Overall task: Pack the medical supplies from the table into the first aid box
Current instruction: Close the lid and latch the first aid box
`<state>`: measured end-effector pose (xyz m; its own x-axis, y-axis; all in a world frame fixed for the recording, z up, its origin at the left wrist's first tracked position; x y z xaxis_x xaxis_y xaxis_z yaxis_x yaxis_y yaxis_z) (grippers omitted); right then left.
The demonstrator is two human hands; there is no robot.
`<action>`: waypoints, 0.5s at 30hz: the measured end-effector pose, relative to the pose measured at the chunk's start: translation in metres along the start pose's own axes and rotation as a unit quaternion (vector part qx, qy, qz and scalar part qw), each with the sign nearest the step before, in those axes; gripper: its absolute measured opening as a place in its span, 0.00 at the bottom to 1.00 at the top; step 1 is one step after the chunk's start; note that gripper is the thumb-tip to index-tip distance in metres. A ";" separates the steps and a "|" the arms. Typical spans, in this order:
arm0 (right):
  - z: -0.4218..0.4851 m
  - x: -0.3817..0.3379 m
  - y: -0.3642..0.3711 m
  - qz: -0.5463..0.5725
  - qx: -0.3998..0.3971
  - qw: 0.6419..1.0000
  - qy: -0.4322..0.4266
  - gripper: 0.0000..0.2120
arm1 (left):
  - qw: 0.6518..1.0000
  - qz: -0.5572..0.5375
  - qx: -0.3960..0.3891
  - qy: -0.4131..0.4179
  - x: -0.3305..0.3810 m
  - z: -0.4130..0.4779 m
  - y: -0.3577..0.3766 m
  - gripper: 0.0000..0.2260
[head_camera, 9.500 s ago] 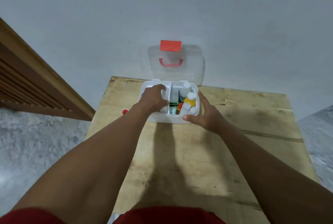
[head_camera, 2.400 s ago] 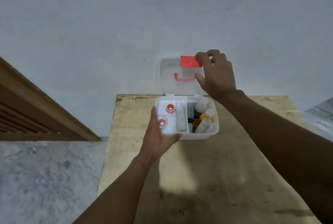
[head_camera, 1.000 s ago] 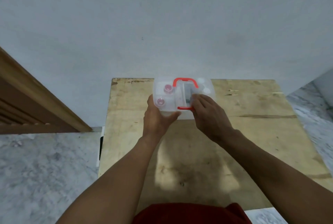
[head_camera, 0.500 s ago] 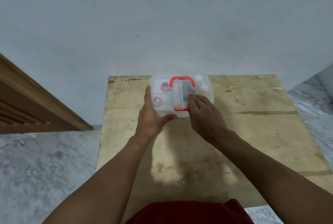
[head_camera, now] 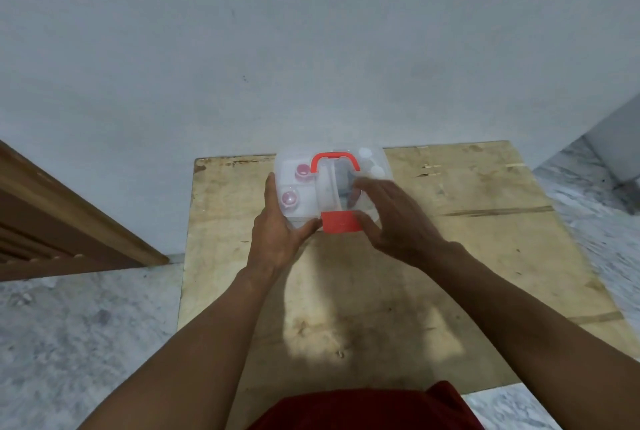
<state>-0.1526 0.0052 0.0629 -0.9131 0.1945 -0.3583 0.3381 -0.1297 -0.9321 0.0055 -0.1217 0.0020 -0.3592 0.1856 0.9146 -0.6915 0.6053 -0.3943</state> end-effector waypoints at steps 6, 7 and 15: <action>0.000 0.027 0.006 0.054 -0.018 0.986 0.157 0.42 | 1.000 0.008 0.001 -0.016 0.001 -0.002 -0.001 0.45; -0.003 0.027 0.009 0.053 -0.034 0.985 0.160 0.45 | 1.000 0.011 -0.002 -0.018 0.001 -0.002 0.000 0.47; -0.008 0.033 0.007 0.057 -0.041 0.988 0.136 0.50 | 0.996 -0.005 -0.084 0.013 -0.002 -0.003 -0.005 0.56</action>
<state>-0.1784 0.0187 0.0438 -0.7770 0.4395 -0.4507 0.4622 -0.0878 -0.8824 0.0115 -0.1228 0.0029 -0.3341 0.1977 0.9216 -0.5790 0.7284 -0.3662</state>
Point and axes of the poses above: each hand's wrist, its own z-axis towards the middle knuckle, its own y-axis out of the palm, x = y × z, the point moved 2 cm from there along z, towards the middle knuckle, and after that the axes turned 7 degrees about -x, right-handed, at the moved point
